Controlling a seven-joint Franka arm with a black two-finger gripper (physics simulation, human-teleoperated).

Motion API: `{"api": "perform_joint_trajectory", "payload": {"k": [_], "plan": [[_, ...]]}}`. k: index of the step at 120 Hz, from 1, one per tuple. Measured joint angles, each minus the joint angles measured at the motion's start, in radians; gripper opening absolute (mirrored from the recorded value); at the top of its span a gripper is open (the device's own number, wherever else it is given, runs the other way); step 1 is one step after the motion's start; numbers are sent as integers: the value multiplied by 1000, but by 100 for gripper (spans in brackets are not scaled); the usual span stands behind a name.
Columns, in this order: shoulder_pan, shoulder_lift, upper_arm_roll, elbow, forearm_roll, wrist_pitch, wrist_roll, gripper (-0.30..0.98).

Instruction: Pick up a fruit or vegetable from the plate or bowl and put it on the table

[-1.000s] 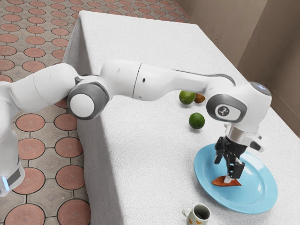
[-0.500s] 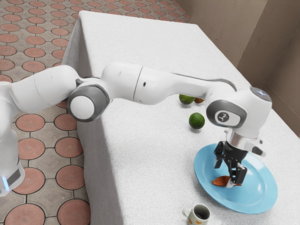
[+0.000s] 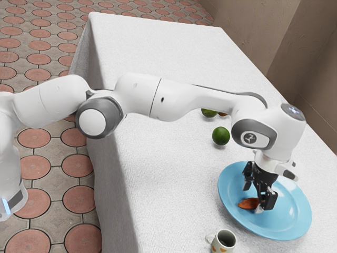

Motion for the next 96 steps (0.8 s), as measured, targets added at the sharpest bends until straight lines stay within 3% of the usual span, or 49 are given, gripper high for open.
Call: {"api": "perform_joint_trajectory", "payload": {"k": [43,73,84,96], "plan": [[0,13,-18,0,36,19,39,68],[-2,15,-18,0,57,27,50,23],[-2,13,-19,3,64,28,52,17],[4,-41,-36,18,122,28,55,15]]}}
